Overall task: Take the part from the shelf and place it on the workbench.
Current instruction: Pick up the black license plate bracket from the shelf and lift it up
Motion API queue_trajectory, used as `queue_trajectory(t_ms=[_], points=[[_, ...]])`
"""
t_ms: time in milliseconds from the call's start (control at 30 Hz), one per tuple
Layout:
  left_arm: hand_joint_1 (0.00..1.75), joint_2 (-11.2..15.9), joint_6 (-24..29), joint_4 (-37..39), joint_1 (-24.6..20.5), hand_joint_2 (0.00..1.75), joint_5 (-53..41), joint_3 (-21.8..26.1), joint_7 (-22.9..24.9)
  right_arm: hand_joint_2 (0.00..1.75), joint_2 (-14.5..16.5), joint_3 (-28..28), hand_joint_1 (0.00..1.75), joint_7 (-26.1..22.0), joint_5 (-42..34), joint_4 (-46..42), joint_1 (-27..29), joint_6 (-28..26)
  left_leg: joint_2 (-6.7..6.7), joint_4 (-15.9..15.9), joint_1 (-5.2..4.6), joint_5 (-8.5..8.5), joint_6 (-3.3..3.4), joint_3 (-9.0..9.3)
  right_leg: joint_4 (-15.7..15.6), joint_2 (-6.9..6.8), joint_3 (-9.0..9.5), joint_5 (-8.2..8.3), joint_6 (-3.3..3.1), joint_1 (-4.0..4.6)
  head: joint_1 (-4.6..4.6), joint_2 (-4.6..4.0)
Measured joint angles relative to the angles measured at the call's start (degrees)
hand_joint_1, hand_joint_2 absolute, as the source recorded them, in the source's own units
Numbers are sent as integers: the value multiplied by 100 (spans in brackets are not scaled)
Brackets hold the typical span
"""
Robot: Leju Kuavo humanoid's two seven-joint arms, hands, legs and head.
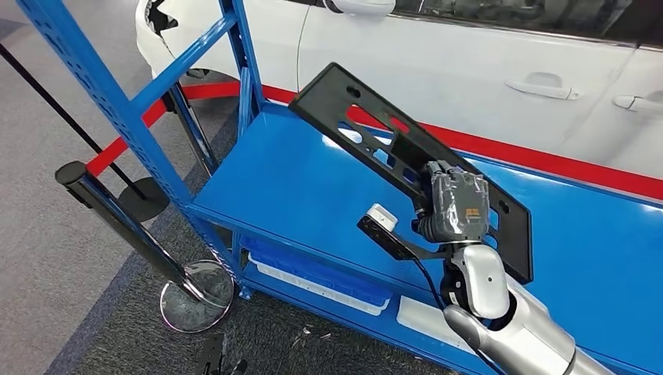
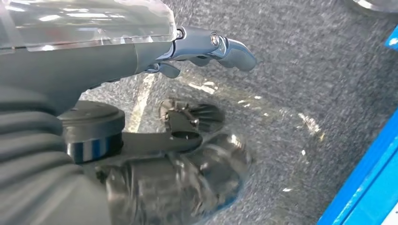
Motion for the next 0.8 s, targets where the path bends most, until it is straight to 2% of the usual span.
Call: queue_trajectory(t_ms=[100, 167, 200, 267, 300, 333, 367, 433, 500, 567, 633, 667, 700, 800], points=[[0, -20, -54, 0, 19, 175, 3, 0, 61, 175, 6, -24, 175, -144, -9, -512, 121, -416, -8, -133, -14, -3, 47, 46, -31, -3, -14, 2, 72, -6, 3, 1], [0, -33, -91, 0, 22, 175, 19, 0, 94, 175, 15, -33, 175, -312, -257, -837, 197, -514, -5, -216, 9, 39, 107, 94, 133, -9, -71, -153, 105, -7, 8, 0], [0, -41, -118, 0, 19, 175, 29, 1, 112, 175, 19, -34, 175, -395, -377, -977, 222, -544, 0, -243, 19, 57, 133, 114, 360, -12, -161, -310, 112, -6, 15, 0], [0, -60, -177, 0, 15, 175, 52, 1, 128, 175, 25, -34, 175, -541, -585, -1211, 273, -601, 5, -236, 12, 70, 155, 117, 1061, -12, -443, -669, 122, -3, 24, 1], [0, -71, -219, 0, 16, 175, 74, 2, 125, 175, 28, -35, 175, -635, -737, -1327, 313, -634, 5, -224, 12, 71, 157, 111, 1348, -13, -560, -764, 133, -8, 27, 2], [0, -83, -262, 0, 18, 175, 94, 3, 119, 175, 32, -35, 175, -747, -921, -1436, 356, -671, 4, -209, 14, 71, 158, 103, 1477, -14, -605, -768, 146, -16, 26, 2], [0, -94, -305, 0, 19, 175, 114, 5, 113, 175, 34, -36, 175, -875, -1125, -1543, 397, -714, 1, -194, 19, 69, 156, 95, 1390, -16, -551, -670, 158, -27, 27, 2], [0, -120, -371, 0, 17, 175, 143, 7, 115, 175, 48, -35, 175, -1118, -1480, -1769, 449, -813, -5, -151, 32, 60, 138, 75, 696, -17, -197, -337, 182, -53, 27, 1], [0, -133, -398, 0, 14, 175, 153, 8, 131, 175, 79, -35, 175, -1313, -1681, -2002, 504, -930, -12, -87, 20, 53, 87, 33, 126, -4, 88, -139, 178, -48, 25, 1], [0, -133, -409, 0, 17, 175, 133, 9, 156, 175, 116, -35, 175, -1453, -1738, -2225, 599, -1018, -18, -58, 5, 80, 20, -5, 42, 10, 112, -97, 133, -20, 23, 1], [0, -133, -419, 0, 24, 175, 101, 9, 187, 175, 144, -34, 175, -1541, -1704, -2433, 695, -1046, -16, -34, 17, 57, -43, -45, 37, 1, 65, -34, 44, -23, 23, 0], [0, -133, -423, 0, 26, 175, 87, 9, 198, 175, 158, -34, 175, -1570, -1678, -2531, 730, -1045, -11, 54, 24, -48, -74, -88, 29, -8, 38, 2, -4, -27, 15, -1], [0, -133, -427, 0, 26, 175, 76, 9, 207, 175, 172, -34, 175, -1588, -1652, -2618, 756, -1044, -4, 259, 33, -240, -101, -166, 17, -17, 3, 44, -49, -32, 6, 0], [0, -135, -440, 0, 21, 175, 54, 9, 216, 175, 200, -34, 175, -1605, -1581, -2807, 823, -1042, 5, 1231, 48, -905, -150, -452, 25, -37, -132, 151, -108, -2, -9, 1]])
